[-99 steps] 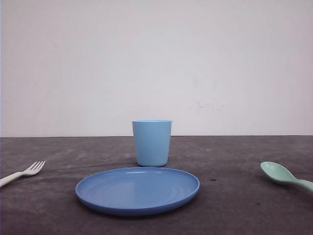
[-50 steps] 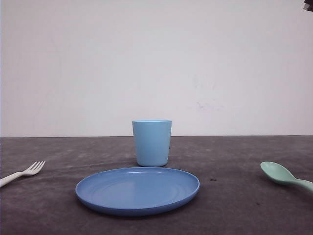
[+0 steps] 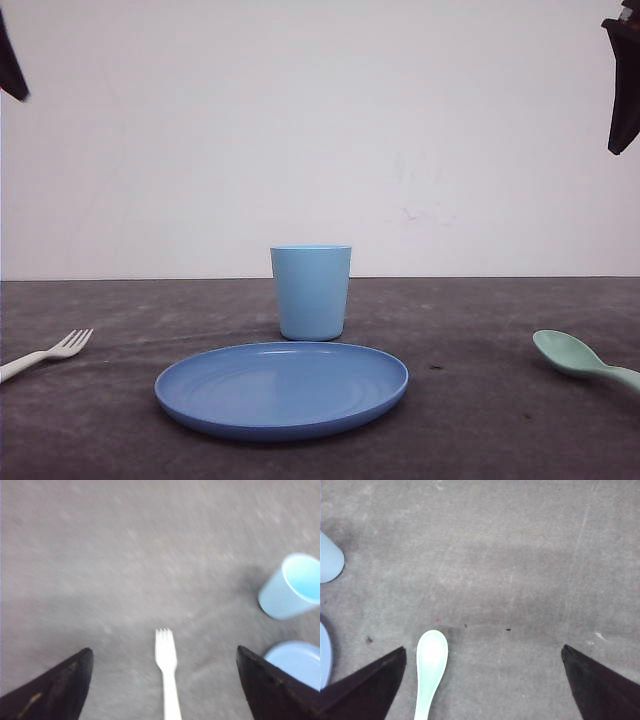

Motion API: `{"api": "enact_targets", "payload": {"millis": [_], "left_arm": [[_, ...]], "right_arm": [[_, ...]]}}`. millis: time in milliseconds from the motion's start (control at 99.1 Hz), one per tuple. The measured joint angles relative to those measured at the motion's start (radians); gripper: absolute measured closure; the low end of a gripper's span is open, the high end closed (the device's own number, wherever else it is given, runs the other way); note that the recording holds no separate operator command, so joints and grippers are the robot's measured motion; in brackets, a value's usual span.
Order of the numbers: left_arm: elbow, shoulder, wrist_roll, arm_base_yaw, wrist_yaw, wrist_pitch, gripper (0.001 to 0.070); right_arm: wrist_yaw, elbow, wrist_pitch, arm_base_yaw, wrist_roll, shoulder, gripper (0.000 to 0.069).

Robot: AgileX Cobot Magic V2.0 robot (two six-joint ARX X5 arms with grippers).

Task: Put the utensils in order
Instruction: 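Lower the left gripper onto the white fork and close on it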

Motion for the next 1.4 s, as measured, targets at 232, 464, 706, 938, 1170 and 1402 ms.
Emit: {"api": "enact_targets", "payload": {"millis": [232,464,706,938,1170,1402], "left_arm": [[-0.006,0.156,-0.027,-0.098,-0.003,-0.017,0.0149],[-0.006,0.35,-0.043,-0.127,-0.039,0.006,0.0149],[-0.006,0.507,-0.045,-0.127,-0.057,0.035,0.015],[-0.006,0.592,-0.055,-0.138,-0.08,0.078,0.0155],[-0.006,0.64,-0.064,-0.175,-0.131,0.094,0.0178],[-0.006,0.649,-0.064,-0.201,-0.169,0.102,0.0432]], "right_arm": [[0.0,0.0,0.0,0.0,0.0,0.0,0.0062],[0.0,0.0,-0.001,0.0,0.0,0.0,0.0062],[0.0,0.0,-0.001,0.0,0.0,0.0,0.0062],[0.0,0.0,-0.001,0.0,0.0,0.0,0.0062],[0.0,0.0,-0.001,0.0,0.0,0.0,0.0062],[0.0,0.0,-0.001,0.0,0.0,0.0,0.0062]]}}
